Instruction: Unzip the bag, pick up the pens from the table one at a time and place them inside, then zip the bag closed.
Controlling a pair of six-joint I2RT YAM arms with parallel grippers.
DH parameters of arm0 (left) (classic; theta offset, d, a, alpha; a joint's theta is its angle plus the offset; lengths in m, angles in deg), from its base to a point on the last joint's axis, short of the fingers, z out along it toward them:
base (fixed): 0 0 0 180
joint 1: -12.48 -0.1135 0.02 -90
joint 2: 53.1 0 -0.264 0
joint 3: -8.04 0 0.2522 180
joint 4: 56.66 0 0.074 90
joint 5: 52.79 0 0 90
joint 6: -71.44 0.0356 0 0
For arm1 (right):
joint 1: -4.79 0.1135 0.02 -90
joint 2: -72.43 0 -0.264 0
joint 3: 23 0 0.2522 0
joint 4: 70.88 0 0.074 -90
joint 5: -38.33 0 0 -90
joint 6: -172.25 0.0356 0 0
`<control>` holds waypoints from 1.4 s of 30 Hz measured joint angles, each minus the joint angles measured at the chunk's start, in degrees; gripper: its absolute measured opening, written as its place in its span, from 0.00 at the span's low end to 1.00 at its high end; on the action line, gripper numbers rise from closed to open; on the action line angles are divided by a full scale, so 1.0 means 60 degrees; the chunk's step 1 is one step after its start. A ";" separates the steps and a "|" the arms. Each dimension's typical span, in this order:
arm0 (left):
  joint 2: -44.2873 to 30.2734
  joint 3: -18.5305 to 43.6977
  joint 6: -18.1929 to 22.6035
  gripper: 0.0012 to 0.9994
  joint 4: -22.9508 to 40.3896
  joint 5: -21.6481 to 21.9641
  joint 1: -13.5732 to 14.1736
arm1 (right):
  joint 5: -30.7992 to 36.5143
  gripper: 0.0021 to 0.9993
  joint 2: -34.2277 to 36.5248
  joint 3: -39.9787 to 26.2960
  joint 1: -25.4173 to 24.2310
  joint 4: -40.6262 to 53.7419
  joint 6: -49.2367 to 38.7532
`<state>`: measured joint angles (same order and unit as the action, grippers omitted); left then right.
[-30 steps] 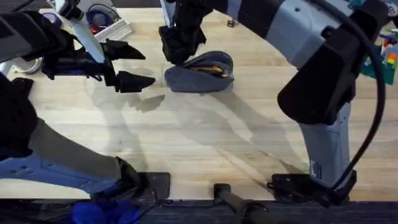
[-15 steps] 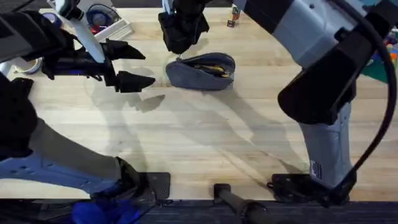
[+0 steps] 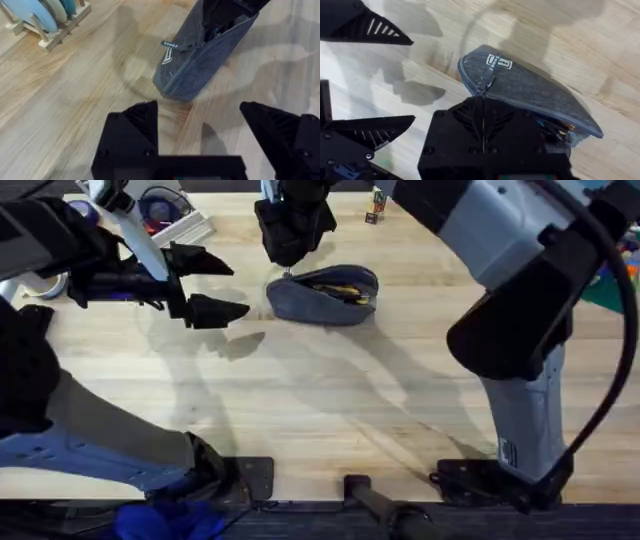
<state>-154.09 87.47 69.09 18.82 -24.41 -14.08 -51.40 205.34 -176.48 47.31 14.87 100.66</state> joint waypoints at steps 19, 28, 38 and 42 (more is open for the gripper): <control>0.0000 0.0000 0.0000 0.99 0.0002 0.0000 0.0000 | 0.0031 0.33 0.0002 0.0000 0.0000 0.0002 0.0029; 0.0000 0.0000 0.0001 0.99 0.0000 0.0000 0.0000 | 0.0073 1.00 0.0002 0.0000 -0.0011 0.0000 -0.0033; 0.0000 0.0000 0.0000 0.99 0.0002 0.0000 0.0000 | 0.0230 1.00 0.0002 -0.0415 -0.0018 0.0833 -0.0033; 0.0000 0.0000 0.0000 0.99 0.0006 0.0000 0.0000 | 0.0549 1.00 0.0002 -0.1418 -0.0018 0.1703 -0.0036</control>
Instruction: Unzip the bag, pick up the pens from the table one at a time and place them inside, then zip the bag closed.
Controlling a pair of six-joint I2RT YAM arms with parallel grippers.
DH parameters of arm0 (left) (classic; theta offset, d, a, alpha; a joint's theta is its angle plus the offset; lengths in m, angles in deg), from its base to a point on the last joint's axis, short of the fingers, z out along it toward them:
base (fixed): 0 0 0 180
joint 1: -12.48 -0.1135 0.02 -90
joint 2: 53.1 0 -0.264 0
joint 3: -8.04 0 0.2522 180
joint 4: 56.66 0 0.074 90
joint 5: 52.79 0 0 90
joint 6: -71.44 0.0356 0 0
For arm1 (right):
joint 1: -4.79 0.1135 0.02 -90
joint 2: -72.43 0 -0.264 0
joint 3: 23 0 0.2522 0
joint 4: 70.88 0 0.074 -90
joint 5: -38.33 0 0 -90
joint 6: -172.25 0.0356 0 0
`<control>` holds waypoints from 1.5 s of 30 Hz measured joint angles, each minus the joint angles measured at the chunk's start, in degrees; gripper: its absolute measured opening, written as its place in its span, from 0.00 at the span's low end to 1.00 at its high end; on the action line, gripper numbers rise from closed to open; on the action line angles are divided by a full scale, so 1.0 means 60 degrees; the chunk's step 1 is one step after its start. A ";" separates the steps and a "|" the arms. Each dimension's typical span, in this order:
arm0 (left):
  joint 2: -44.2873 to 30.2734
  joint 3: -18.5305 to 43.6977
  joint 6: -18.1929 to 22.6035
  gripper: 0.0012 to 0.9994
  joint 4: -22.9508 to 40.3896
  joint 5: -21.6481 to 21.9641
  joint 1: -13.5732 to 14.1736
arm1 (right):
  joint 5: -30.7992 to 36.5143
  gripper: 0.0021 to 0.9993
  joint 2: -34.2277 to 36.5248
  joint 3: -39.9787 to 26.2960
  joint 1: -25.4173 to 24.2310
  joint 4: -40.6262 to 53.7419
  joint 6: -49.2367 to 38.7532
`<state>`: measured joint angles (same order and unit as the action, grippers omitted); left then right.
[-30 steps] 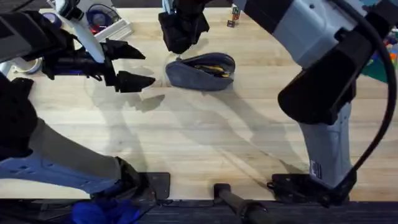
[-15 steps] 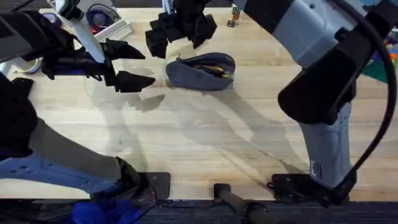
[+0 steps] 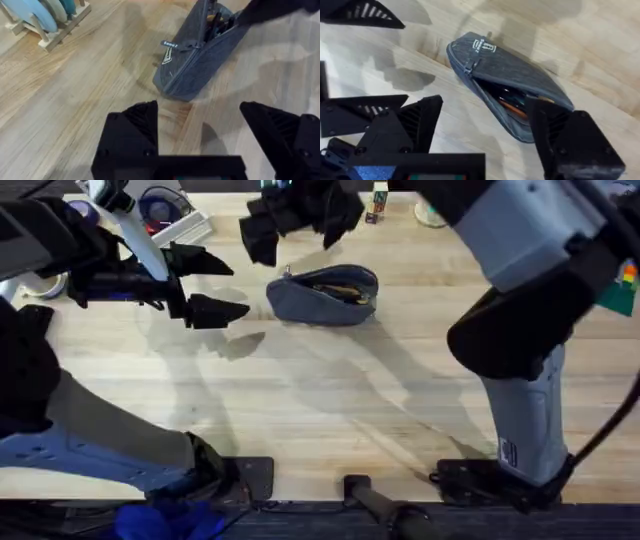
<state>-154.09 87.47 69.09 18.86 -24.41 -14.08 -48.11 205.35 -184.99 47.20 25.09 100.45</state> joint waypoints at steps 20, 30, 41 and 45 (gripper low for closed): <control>0.0000 0.0000 0.0000 0.99 0.0215 0.0000 0.0000 | 0.0263 1.00 0.0000 -0.1263 -0.0018 0.1124 -0.0049; 0.0000 0.0000 0.0000 0.99 0.0211 0.0000 0.0000 | 0.0334 1.00 0.0000 -0.1263 -0.0036 0.0120 -0.0370; 0.0000 0.0000 0.0002 0.99 0.0208 0.0000 0.0000 | 0.0449 1.00 0.0000 -0.1263 -0.0040 -0.0756 -0.0507; 0.0000 0.0000 0.0001 0.99 0.0208 0.0000 0.0000 | 0.0449 1.00 0.0000 -0.1263 -0.0055 -0.0767 -0.0508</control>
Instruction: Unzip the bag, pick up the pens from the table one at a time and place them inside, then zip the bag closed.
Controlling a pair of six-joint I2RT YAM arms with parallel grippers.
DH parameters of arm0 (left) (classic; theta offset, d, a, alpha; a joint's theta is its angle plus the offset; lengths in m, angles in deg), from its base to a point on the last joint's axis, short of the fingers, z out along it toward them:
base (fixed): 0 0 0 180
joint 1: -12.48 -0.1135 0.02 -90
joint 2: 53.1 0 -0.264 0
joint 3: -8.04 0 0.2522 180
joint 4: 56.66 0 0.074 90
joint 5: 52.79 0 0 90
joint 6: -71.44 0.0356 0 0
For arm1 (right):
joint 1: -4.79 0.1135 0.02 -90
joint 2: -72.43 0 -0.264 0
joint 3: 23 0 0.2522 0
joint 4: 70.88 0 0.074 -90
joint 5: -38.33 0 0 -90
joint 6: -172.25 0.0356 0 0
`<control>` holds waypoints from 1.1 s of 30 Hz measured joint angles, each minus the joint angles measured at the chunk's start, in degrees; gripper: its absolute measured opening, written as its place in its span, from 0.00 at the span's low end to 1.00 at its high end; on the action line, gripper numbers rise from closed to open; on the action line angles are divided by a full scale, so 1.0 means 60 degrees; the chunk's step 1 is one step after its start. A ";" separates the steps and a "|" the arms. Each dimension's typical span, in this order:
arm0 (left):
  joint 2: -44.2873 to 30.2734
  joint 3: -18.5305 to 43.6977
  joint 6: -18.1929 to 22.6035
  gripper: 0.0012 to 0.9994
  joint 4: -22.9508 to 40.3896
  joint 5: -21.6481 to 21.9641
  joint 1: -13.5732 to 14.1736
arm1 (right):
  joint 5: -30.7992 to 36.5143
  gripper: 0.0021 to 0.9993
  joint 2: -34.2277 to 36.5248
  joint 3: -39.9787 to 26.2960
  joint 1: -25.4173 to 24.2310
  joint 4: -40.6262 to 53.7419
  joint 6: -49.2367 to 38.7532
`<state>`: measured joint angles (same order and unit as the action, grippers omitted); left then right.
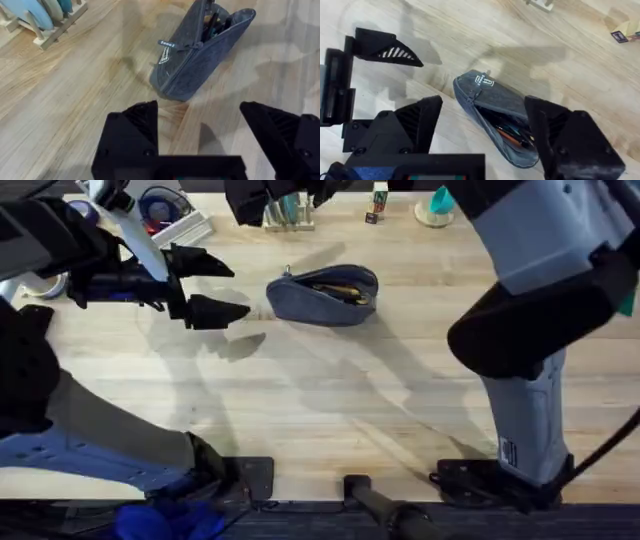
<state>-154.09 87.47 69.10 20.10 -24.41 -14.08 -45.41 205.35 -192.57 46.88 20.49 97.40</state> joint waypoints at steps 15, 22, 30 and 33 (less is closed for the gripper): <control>0.0000 0.0000 -0.0001 0.99 0.0000 0.0000 0.0000 | -0.0011 0.98 0.0875 -0.0007 0.0000 0.0073 0.0052; 0.0000 0.0000 -0.0001 0.99 0.0000 0.0000 0.0000 | -0.0015 0.96 0.1160 -0.0007 0.0000 0.0073 0.0426; 0.0000 0.0000 -0.0001 0.99 0.0001 0.0000 0.0000 | -0.0057 0.96 0.1575 -0.0007 0.0000 0.0073 0.0654; 0.0000 0.0000 0.0000 0.99 0.0000 0.0000 0.0000 | -0.0260 0.96 0.1636 -0.0007 0.0000 0.0069 0.0689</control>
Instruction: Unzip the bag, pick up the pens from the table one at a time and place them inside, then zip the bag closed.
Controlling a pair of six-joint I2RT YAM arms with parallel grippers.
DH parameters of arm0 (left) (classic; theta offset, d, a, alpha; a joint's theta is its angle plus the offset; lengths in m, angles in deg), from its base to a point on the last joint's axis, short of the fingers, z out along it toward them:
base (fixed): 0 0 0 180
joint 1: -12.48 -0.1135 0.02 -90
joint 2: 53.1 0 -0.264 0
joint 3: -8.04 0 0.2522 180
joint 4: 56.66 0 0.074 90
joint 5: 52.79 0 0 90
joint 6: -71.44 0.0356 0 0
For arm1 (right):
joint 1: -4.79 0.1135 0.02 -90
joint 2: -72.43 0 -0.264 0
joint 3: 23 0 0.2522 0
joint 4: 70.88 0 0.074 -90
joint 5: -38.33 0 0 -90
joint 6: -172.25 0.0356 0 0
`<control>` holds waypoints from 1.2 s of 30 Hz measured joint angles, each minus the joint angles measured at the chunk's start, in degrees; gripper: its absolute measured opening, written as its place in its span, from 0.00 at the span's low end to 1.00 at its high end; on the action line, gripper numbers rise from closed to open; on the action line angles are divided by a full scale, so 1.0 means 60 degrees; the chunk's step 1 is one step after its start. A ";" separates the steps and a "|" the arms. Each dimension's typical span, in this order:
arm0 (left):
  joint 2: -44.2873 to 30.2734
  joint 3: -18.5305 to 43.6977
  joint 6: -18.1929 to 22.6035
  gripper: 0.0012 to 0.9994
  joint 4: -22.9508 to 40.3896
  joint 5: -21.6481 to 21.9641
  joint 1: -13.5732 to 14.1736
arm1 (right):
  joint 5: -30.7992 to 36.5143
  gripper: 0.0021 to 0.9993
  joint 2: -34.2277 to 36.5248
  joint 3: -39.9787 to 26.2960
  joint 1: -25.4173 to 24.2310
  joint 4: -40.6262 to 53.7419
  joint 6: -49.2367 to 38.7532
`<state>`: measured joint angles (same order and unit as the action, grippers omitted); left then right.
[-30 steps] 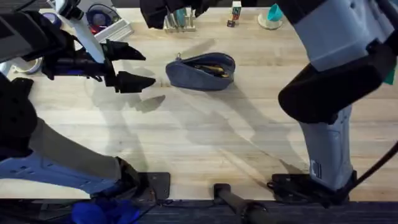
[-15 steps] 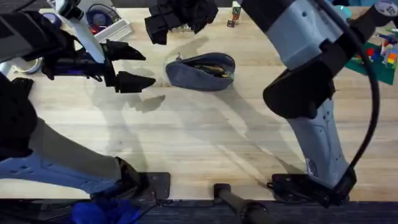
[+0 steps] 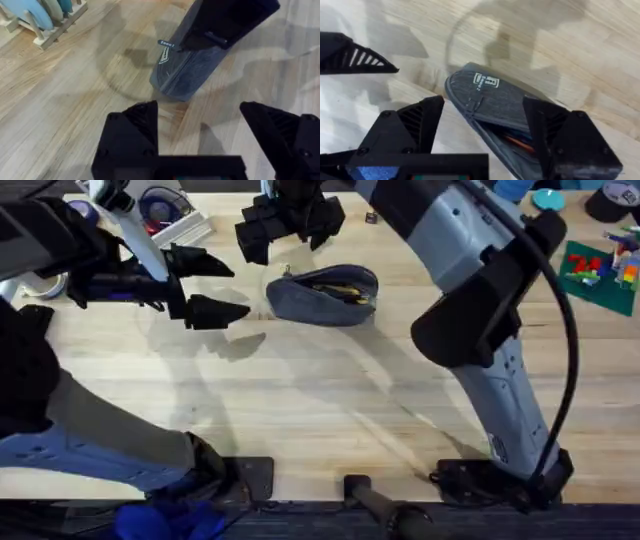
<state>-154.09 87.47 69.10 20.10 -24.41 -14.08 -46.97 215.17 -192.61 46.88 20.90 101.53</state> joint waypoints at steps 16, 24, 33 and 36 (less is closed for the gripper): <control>0.0000 0.0000 -0.0001 0.99 0.0000 0.0000 0.0000 | -0.0261 0.92 0.0539 0.0000 0.0000 0.0171 0.0437; 0.0000 0.0000 -0.0001 0.99 0.0001 0.0000 0.0000 | -0.0290 0.91 0.0565 0.0000 0.0000 0.0252 0.0572; 0.0000 0.0000 -0.0001 0.99 0.0000 0.0000 0.0000 | -0.0363 0.91 0.0870 0.0000 0.0000 0.0248 0.0619; 0.0000 0.0000 -0.0001 0.99 0.0000 0.0000 0.0000 | -0.0395 0.88 0.0871 0.0000 0.0000 0.0240 0.0656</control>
<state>-154.09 87.47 69.09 20.10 -24.41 -14.08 -49.34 220.39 -192.61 46.88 22.35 105.47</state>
